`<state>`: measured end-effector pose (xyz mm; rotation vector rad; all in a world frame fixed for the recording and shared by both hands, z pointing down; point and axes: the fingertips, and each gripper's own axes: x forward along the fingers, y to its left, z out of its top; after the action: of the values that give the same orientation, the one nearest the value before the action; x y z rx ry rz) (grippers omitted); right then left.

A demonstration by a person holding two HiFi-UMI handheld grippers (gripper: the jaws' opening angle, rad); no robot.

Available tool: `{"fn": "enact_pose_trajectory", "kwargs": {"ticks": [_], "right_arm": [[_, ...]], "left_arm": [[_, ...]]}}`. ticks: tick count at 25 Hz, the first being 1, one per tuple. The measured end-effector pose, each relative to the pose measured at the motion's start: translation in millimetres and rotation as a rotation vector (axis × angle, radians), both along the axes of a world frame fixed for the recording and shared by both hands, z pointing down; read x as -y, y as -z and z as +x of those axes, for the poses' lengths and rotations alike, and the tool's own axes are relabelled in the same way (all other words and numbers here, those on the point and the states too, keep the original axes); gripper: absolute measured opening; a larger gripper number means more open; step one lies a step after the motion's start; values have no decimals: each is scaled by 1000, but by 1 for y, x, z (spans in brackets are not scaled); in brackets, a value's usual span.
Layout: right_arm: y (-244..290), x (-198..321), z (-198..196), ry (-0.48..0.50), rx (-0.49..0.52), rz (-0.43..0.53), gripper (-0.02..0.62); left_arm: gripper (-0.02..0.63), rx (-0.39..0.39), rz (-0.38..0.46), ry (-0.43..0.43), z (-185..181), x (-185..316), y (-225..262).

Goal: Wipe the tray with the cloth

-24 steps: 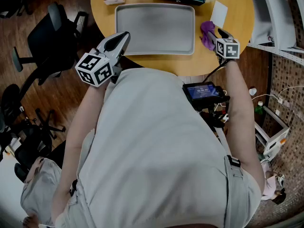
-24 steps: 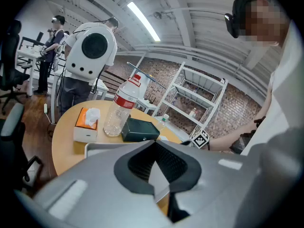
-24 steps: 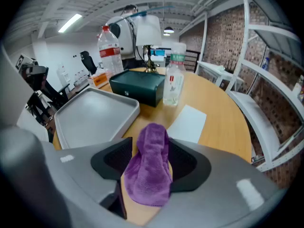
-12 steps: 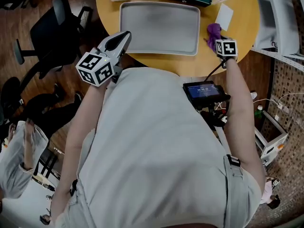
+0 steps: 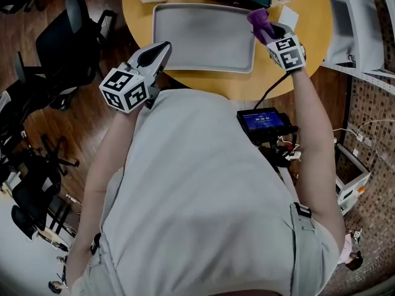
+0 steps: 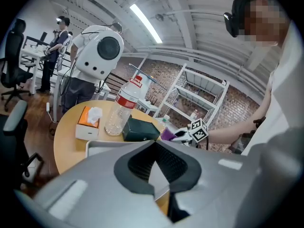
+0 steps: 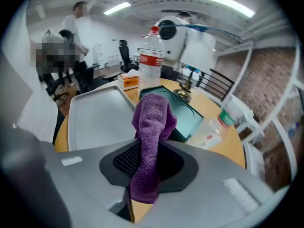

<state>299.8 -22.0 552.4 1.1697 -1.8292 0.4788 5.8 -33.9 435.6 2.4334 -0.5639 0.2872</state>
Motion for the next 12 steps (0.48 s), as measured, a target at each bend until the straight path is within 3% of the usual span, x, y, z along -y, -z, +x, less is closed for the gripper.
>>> {"fn": "enact_pose_trajectory", "kwargs": {"ticks": [6,12], "right_arm": [[-29,50,-54,427,-232,-4,86],[-74,66,-56,653,-426,-61,86]], "left_arm": [[0,26,-13,72,-26,7,-11],[0,49,-29,136,-50,0,-14]]}}
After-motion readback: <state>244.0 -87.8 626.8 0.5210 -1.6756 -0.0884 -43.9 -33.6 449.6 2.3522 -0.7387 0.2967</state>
